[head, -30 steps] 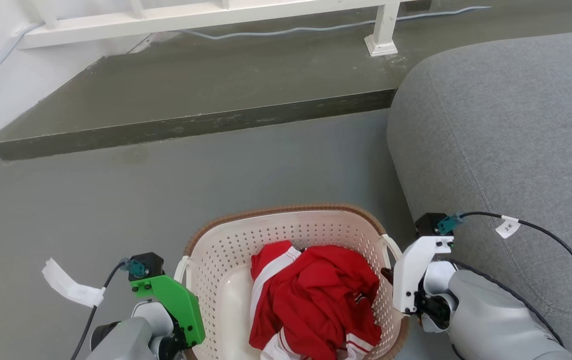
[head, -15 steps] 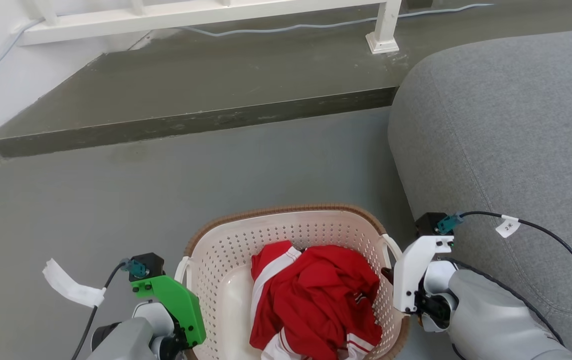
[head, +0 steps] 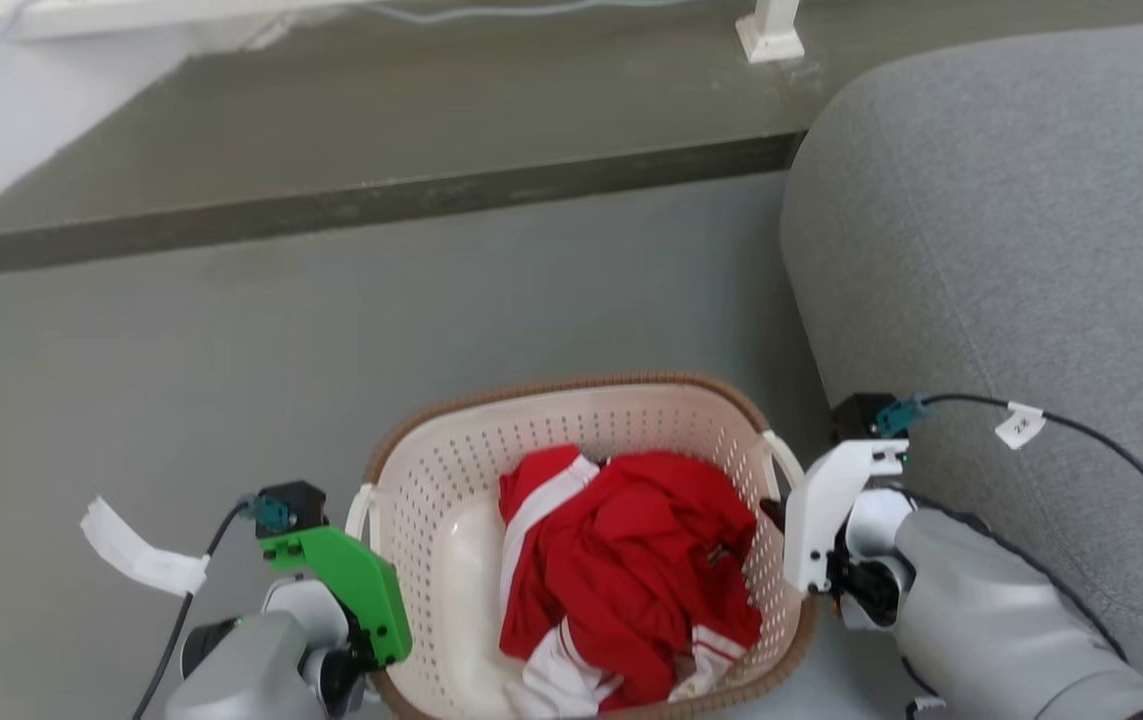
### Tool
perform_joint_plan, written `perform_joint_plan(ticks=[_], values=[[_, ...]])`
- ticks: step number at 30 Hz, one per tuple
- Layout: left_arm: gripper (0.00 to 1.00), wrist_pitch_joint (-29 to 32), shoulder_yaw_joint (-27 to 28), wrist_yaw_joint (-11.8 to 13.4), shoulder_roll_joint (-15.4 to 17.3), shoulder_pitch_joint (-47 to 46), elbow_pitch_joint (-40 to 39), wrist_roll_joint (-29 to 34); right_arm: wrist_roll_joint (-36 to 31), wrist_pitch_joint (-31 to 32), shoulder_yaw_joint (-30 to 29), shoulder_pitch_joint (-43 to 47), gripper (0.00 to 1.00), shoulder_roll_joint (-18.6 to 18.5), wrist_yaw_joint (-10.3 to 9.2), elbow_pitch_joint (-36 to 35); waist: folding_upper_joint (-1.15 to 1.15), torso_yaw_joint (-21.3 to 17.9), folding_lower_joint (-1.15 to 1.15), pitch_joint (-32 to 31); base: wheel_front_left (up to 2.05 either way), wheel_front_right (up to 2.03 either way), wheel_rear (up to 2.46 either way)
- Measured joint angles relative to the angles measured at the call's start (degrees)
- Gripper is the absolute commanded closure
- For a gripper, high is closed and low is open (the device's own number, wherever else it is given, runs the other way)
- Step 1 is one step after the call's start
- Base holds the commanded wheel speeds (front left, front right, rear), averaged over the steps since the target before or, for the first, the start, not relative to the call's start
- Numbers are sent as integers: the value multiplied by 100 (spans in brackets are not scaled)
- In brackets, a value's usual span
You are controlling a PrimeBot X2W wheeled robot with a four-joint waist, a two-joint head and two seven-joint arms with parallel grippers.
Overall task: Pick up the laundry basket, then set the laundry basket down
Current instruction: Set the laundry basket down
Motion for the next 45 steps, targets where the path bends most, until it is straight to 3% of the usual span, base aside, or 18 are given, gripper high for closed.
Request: perform_joint_plan(ticks=[27,45], values=[[100,-1015,223,46,20,-1277,-152,3,-63,-1110,-157,-1201,100,-122,4,-73,0,42,1,1969,0,0,0],[100,-1571,325,-56,21,-1996,-201,52,-96,-1756,-271,-1845,100,-196,10,-63,0,31,2,3384,0,0,0]])
